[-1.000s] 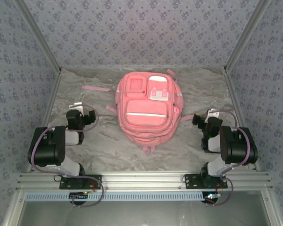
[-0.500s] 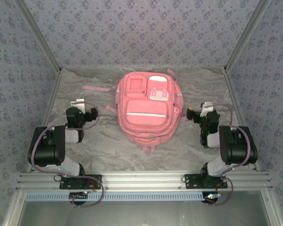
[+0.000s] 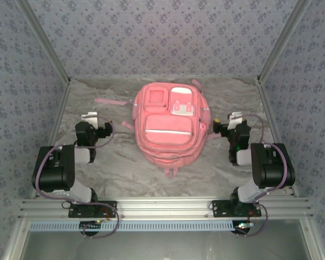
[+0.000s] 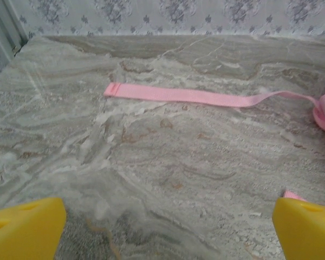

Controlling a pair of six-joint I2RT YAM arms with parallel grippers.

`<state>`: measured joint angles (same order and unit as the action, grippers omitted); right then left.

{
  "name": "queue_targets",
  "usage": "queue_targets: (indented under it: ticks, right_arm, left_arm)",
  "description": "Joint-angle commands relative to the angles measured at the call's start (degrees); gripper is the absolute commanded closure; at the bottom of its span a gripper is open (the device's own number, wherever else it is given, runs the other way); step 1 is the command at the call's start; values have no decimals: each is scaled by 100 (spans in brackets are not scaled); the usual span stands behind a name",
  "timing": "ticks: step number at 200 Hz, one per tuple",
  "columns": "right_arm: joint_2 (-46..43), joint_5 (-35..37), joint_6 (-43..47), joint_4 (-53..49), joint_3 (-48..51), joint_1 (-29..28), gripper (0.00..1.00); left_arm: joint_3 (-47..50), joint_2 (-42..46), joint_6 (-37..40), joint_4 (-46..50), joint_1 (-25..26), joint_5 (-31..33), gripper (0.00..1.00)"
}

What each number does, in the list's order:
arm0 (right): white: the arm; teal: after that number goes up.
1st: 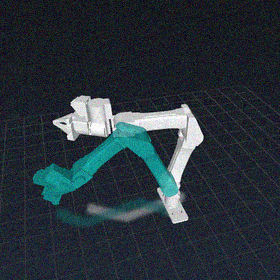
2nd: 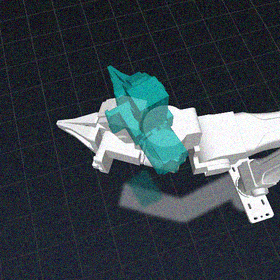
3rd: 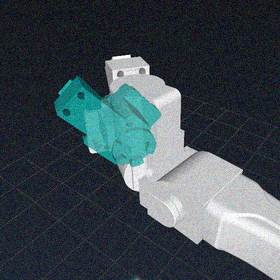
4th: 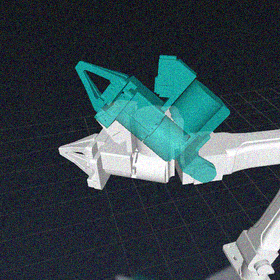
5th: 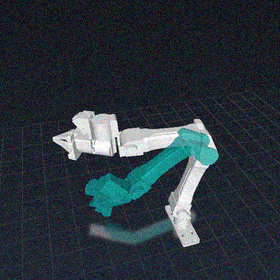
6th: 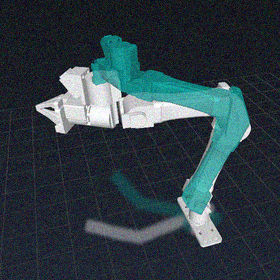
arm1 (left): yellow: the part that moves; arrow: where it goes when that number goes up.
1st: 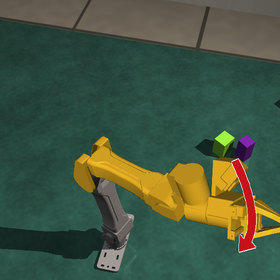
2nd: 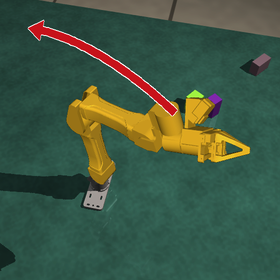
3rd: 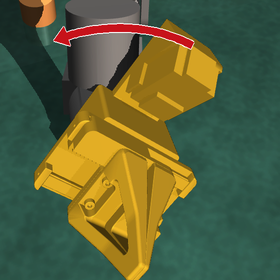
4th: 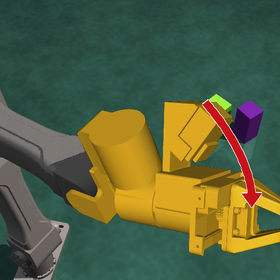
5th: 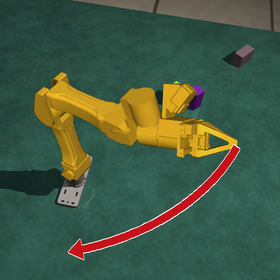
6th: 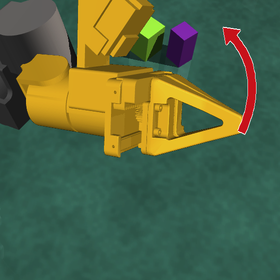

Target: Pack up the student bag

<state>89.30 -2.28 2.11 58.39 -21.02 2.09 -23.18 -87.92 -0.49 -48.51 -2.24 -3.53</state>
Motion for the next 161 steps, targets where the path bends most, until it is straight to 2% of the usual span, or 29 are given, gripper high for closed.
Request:
queue_targets:
  ticks: [1, 25, 49, 161]
  right_arm:
    - [-92, 48, -343, -978, -92, 60, 0]
    - [-77, 17, -379, -839, -38, 86, 0]
    - [-100, 318, -246, -757, -19, -26, 0]
    - [-97, 174, -298, -856, -34, -23, 0]
  left_arm:
    - [-68, -2, -72, 227, -3, 156, 2]
    - [-64, -21, -83, 202, -4, 160, 2]
    - [-68, -12, -78, 219, -1, 163, 2]
    - [-55, -8, -79, 195, -4, 175, 2]
